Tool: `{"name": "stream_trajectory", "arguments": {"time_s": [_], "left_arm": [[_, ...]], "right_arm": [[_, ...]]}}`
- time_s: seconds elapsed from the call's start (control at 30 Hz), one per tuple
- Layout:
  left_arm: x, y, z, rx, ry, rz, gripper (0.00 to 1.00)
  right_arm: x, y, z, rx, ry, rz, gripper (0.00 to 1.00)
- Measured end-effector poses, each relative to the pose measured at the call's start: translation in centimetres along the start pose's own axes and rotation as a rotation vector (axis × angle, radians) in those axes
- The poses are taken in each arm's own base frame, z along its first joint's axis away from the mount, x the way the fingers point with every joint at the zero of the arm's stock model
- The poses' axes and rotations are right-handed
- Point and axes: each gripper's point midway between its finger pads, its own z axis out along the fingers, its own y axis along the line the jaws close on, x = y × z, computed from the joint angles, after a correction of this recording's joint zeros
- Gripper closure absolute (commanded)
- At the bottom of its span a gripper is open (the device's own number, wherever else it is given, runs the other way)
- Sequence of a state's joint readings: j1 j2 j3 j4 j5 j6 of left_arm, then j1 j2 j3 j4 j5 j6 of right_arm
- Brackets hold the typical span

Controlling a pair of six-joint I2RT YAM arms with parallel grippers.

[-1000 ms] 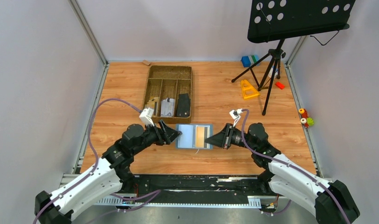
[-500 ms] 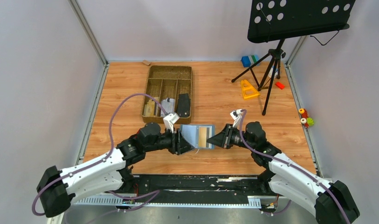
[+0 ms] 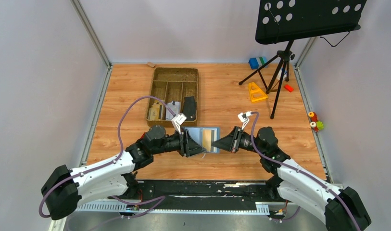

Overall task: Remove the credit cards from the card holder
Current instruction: Remove the credit card from the card holder.

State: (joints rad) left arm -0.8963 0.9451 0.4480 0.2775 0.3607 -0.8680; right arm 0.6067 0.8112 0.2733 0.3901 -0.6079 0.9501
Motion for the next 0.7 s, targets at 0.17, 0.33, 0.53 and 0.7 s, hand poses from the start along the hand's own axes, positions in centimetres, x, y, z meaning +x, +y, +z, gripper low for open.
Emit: {"name": "stream_trajectory", "arguments": {"time_s": [0.17,0.33,0.53,0.7], "left_arm": [[-0.1,-0.2,-0.3,0.044,0.002,-0.046,0.56],[0.0,-0.3,-0.8,0.104,-0.009,-0.096,0.72],[0.1,-1.5,-1.2,0.182,-0.004,-0.121,0.71],[0.3,-2.4,-1.6,0.227,0.020,-0.128,0.77]], "right_arm": [[0.0,0.4,0.1,-0.042,-0.010,0.028,1.00],[0.0,0.9,0.2,-0.089,-0.006,0.059,1.00],[-0.2,1.6,0.6,-0.140,0.006,0.070,1.00],[-0.4,2.3,0.9,-0.171,-0.004,0.060,1.00]]}}
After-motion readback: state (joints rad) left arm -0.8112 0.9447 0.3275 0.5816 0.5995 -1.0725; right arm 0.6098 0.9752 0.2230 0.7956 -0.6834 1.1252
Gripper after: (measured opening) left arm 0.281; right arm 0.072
